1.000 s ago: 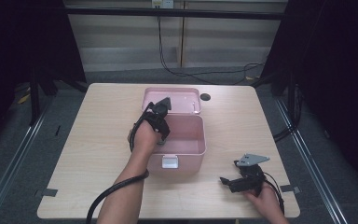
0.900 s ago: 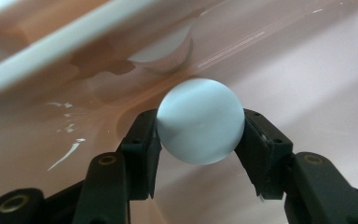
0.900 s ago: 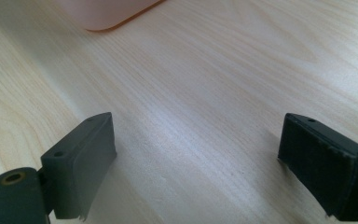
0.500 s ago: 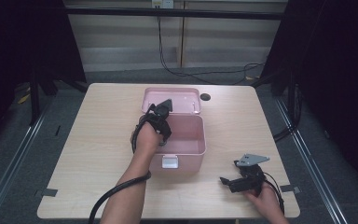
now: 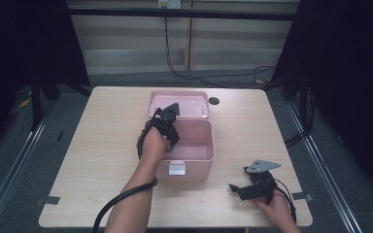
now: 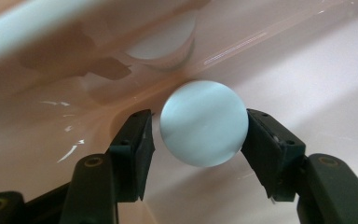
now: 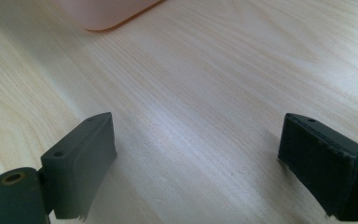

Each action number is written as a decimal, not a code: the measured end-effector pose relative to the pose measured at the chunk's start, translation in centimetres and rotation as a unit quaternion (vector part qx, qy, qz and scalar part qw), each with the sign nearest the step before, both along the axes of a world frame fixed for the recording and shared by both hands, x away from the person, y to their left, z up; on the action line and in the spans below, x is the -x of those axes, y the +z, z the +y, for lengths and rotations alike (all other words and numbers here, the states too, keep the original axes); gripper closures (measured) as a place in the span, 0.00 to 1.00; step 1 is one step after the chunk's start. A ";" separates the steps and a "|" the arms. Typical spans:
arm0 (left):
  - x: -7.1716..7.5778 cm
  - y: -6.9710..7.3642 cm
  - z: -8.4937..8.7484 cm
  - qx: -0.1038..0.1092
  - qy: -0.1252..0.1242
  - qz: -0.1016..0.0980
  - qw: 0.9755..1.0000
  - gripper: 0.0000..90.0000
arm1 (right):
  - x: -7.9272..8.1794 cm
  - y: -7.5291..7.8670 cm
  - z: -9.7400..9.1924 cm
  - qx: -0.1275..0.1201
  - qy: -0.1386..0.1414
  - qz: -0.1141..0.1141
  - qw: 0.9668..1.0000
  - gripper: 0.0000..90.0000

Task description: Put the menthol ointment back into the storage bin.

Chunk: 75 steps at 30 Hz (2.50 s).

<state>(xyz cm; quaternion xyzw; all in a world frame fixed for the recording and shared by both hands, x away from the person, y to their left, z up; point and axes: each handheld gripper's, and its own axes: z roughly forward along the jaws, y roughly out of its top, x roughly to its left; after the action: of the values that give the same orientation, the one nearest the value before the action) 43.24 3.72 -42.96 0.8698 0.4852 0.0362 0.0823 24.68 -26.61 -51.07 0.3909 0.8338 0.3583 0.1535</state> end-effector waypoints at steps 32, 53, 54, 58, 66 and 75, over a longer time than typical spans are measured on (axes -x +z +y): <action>0.5 3.0 0.9 0.032 0.012 0.000 0.999 0.26 | 0.0 0.0 0.0 0.000 0.000 0.000 1.000 0.11; 1.8 6.1 2.0 0.051 -0.024 0.004 0.998 0.26 | 0.0 0.0 0.0 0.000 0.000 0.000 1.000 0.11; 1.9 6.3 2.1 0.051 -0.025 0.004 0.998 0.26 | 0.0 0.0 0.0 0.000 0.000 0.000 1.000 0.11; 2.3 7.0 2.4 0.055 -0.036 0.000 0.998 0.26 | 0.0 0.0 0.0 0.000 0.000 -0.001 1.000 0.11; 2.8 8.3 3.0 0.065 -0.047 -0.003 0.997 0.26 | 0.0 0.0 0.0 0.000 0.000 0.000 1.000 0.11; 3.4 9.8 4.2 0.076 -0.054 -0.014 0.996 0.27 | 0.0 0.0 0.0 0.000 0.000 0.000 1.000 0.11</action>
<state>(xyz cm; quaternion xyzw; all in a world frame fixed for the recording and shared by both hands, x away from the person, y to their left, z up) 39.86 7.88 -33.15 0.8854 0.4376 0.0071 0.1564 24.68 -26.62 -51.07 0.3908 0.8339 0.3583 0.1535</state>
